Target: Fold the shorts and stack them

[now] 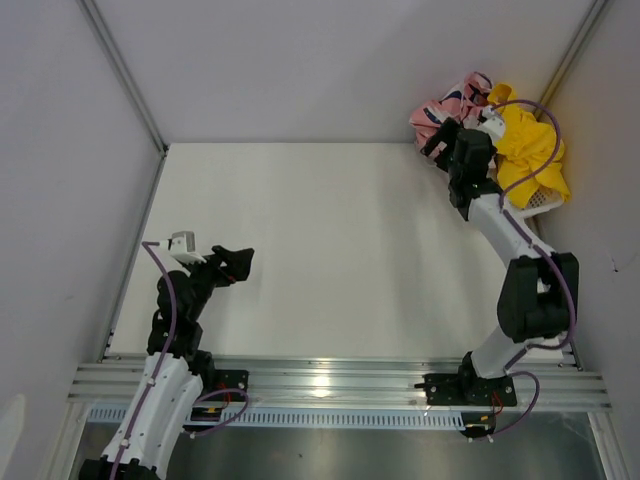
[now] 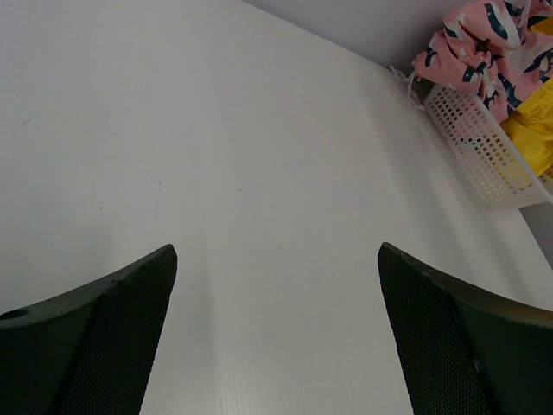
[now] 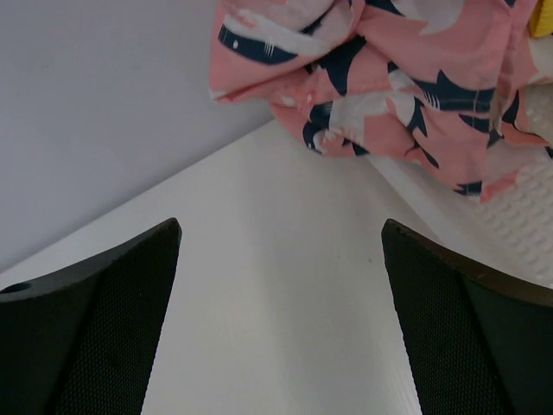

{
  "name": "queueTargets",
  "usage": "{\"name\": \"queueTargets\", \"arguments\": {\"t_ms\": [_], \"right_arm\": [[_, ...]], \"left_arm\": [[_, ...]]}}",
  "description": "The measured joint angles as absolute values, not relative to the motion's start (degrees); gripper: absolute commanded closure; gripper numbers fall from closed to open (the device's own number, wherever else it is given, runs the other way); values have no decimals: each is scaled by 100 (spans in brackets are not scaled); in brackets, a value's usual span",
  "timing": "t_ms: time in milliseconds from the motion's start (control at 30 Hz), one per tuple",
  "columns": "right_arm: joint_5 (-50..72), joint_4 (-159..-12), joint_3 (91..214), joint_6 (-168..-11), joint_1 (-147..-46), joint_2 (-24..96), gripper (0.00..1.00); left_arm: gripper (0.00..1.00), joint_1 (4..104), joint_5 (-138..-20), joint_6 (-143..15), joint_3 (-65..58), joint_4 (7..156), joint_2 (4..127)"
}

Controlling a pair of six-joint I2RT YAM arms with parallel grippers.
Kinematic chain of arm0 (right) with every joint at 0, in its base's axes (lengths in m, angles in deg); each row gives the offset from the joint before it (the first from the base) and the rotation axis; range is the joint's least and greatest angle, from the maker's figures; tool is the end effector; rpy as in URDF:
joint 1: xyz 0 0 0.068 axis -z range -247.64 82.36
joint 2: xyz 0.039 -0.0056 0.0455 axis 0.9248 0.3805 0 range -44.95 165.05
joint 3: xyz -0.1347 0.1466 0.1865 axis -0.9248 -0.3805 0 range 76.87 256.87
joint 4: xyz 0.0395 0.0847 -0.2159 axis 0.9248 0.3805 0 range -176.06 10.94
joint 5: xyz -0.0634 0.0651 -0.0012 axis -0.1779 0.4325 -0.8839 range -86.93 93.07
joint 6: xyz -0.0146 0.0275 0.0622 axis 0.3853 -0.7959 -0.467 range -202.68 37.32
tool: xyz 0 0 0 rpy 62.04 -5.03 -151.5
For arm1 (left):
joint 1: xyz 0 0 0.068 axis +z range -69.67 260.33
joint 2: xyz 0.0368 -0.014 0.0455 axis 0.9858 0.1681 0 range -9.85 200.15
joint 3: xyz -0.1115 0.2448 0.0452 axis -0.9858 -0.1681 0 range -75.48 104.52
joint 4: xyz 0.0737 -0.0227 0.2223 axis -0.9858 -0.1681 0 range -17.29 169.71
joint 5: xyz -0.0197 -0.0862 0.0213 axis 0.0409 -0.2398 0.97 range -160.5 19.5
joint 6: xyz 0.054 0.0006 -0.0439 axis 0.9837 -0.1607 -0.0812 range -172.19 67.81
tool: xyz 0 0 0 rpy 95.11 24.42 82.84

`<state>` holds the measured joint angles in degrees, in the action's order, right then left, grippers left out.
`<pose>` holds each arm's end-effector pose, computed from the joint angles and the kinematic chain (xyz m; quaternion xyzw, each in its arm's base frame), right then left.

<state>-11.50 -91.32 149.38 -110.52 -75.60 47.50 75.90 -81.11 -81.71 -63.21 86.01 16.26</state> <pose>0.3784 0.0386 0.3271 0.2117 0.7602 0.0908 0.6075 0.1352 -0.0208 0.2192 -0.1032 0.7442 -0.2580 0.6074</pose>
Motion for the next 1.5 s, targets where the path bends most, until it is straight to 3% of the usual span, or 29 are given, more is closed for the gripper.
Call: {"name": "queueTargets", "arguments": {"t_ms": [267,567,767,833,900,967,1033,1100,1133,1500], "right_arm": [[-1360,-8754,16836,-11421,-7333,6763,1],[-1572,-8706,17764,-11834,-7154,7849,1],[-1826,-8813,18180,-11955,-7115,8254,36],[-1876,-8822,18285,-11950,-7115,8317,38],[-1876,-8767,18545,-11922,-7115,8452,51],[-1865,-8787,18787,-11900,-7115,8570,58],[-1841,-8795,18849,-11898,-7115,8584,57],[-1797,-8776,18947,-11843,-7115,8599,95],[-1753,-8761,19041,-11832,-7115,8634,100],[-997,-8677,19642,-11786,-7101,8697,100]], "left_arm": [[1,7590,-8140,-8173,-6321,8621,1604],[1,7590,-8175,-8171,-6321,8709,1829],[1,7590,-8175,-8169,-6321,8735,1838],[1,7590,-8175,-8166,-6321,8739,1860],[1,7590,-8175,-8166,-6321,8748,1899],[1,7590,-8177,-8166,-6321,8768,1945],[1,7590,-8181,-8164,-6323,8776,1980],[1,7590,-8186,-8164,-6321,8776,2008],[1,7590,-8188,-8164,-6321,8778,2015],[1,7590,-8256,-8164,-6321,8816,2028]]}}
